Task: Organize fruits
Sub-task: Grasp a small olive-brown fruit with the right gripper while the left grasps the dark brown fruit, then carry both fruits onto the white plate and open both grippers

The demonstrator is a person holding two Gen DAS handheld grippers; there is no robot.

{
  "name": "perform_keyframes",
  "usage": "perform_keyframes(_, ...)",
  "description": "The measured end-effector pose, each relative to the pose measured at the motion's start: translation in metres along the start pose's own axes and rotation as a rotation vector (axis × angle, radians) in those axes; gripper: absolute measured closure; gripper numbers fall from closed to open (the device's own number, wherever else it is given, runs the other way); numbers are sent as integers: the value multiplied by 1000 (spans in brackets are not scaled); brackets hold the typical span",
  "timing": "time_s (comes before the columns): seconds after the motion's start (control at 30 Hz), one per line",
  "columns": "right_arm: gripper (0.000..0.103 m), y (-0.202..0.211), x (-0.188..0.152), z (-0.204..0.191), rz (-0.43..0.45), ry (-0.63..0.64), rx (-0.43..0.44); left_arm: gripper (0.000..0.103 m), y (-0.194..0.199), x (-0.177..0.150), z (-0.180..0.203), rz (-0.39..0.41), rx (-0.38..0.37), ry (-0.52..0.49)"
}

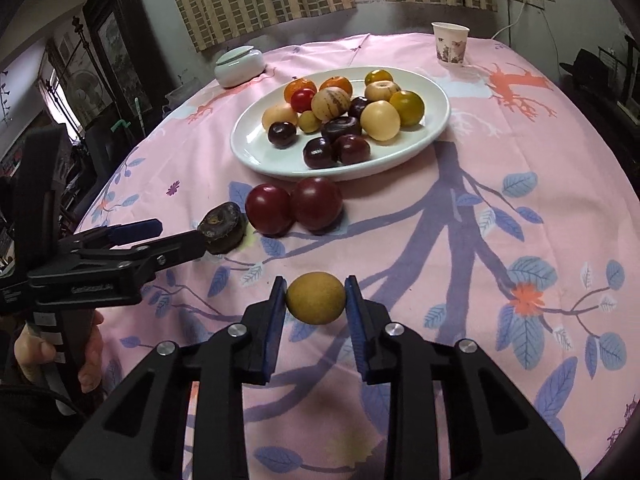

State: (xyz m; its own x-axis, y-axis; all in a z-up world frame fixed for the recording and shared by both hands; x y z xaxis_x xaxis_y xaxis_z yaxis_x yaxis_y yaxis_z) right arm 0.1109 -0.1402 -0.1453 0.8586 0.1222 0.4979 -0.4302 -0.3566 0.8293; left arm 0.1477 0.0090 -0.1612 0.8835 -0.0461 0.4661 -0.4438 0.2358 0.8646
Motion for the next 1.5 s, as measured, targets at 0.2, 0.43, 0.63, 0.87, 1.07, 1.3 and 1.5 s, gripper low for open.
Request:
perform_keyframes(0.2,73,9,-7,14,12,-27,8,3,-26,9,6,-16,40,-7)
perform_keyframes(0.43,73,10,-9,14,11,-48,33,32,-26,10,6,6,89,-27)
perform_keyframes(0.63,73,11,-7,9,11,-45,38,56,-20,9,3,29,60,-10)
perform_keyframes(0.87,73,12,-6,7,12,-44,34,56,-11,-1,1,25,26,1)
perform_keyframes(1.07,73,12,-5,4,12,-39,31,56,7,-12,8,21,-24,-2)
perform_keyframes(1.3,73,20,6,7,16,-18,21,56,39,-8,16,69,-55,-18)
perform_keyframes(1.5,73,40,41,1,50,68,-22,56,54,17,17,85,-60,-43)
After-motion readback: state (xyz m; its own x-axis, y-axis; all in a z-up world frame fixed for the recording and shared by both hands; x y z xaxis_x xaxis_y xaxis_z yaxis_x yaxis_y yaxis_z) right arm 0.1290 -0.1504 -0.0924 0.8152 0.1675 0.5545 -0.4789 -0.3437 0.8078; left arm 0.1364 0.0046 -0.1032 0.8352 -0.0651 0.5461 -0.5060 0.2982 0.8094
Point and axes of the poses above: each gripper's, at about its wrist camera, not at the fingertips, and y roughly against the way its jaws point, z to its right, x to its top, the point moved 7 cm from there along -y, roughly the way its jaws point, and after that the axes turned 7 degrees about -z, right-handed, at the moved point
